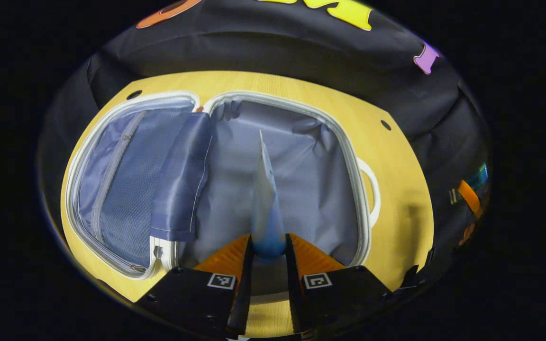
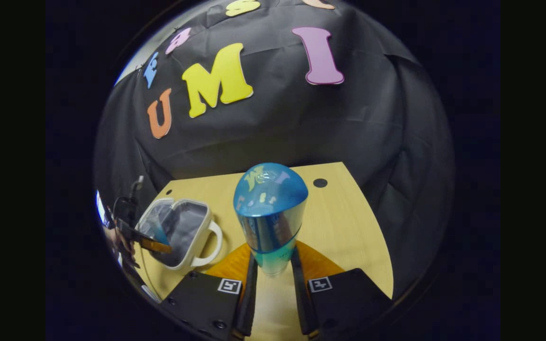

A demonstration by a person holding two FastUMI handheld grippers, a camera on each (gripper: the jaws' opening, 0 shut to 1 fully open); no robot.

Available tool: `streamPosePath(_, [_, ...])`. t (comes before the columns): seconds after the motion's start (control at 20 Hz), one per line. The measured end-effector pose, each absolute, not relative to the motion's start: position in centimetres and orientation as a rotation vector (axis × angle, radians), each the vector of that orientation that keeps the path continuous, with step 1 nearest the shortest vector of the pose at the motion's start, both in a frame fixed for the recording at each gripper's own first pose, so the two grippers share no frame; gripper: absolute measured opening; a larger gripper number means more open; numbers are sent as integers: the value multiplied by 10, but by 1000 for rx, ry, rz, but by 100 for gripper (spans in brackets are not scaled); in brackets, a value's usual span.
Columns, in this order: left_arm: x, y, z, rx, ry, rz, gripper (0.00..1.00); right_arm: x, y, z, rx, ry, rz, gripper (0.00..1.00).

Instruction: First open the suitcase, pack the skin care products into it, and then close the suitcase.

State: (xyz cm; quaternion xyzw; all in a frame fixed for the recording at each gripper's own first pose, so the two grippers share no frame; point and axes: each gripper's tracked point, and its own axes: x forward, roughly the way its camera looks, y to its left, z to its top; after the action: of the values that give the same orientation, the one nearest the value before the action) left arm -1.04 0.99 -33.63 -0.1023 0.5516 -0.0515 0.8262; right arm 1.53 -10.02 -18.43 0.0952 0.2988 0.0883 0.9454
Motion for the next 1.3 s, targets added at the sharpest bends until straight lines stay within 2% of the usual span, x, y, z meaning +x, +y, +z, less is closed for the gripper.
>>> streamPosePath(0.25, [-17, 28, -356, -177, 1332, -75, 38, -22, -73, -143, 218, 587, 251, 34])
streamPosePath(0.3, [-19, 31, -358, -176, 1369, -61, 38, -25, -70, -137, 207, 577, 259, 31])
streamPosePath(0.4, [-14, 29, -358, -203, 1398, -49, 38, -31, -68, -126, 209, 553, 267, 34])
streamPosePath(0.6, [-11, 29, -360, -212, 1472, -40, 38, -34, -67, -121, 246, 558, 248, 34])
streamPosePath(0.65, [-11, 29, -360, -216, 1498, -34, 44, -33, -70, -121, 245, 554, 235, 31])
streamPosePath(0.7, [-12, 28, -361, -228, 1524, -22, 39, -30, -72, -121, 253, 554, 225, 31])
streamPosePath(0.75, [-15, 26, -364, -234, 1560, -20, 39, -31, -72, -121, 263, 558, 219, 34])
streamPosePath(0.85, [-17, 23, -364, -223, 1593, -24, 40, -30, -72, -120, 267, 555, 209, 31])
streamPosePath(0.9, [-17, 22, -364, -213, 1599, -29, 40, -30, -71, -120, 261, 551, 209, 37])
streamPosePath(0.95, [-17, 22, -366, -213, 1601, -33, 41, -32, -66, -121, 251, 555, 212, 34])
streamPosePath(1.05, [-17, 20, -364, -233, 1593, -43, 55, -36, -52, -126, 226, 574, 243, 34])
streamPosePath(1.1, [-17, 16, -362, -249, 1574, -60, 46, -37, -43, -125, 226, 578, 264, 34])
streamPosePath(1.2, [-20, 11, -355, -296, 1546, -71, 55, -37, -23, -122, 215, 579, 309, 34])
streamPosePath(1.25, [-22, 6, -350, -337, 1530, -80, 69, -35, -13, -121, 200, 577, 327, 32])
streamPosePath(1.3, [-23, 3, -343, -356, 1505, -92, 84, -34, -2, -121, 186, 579, 346, 34])
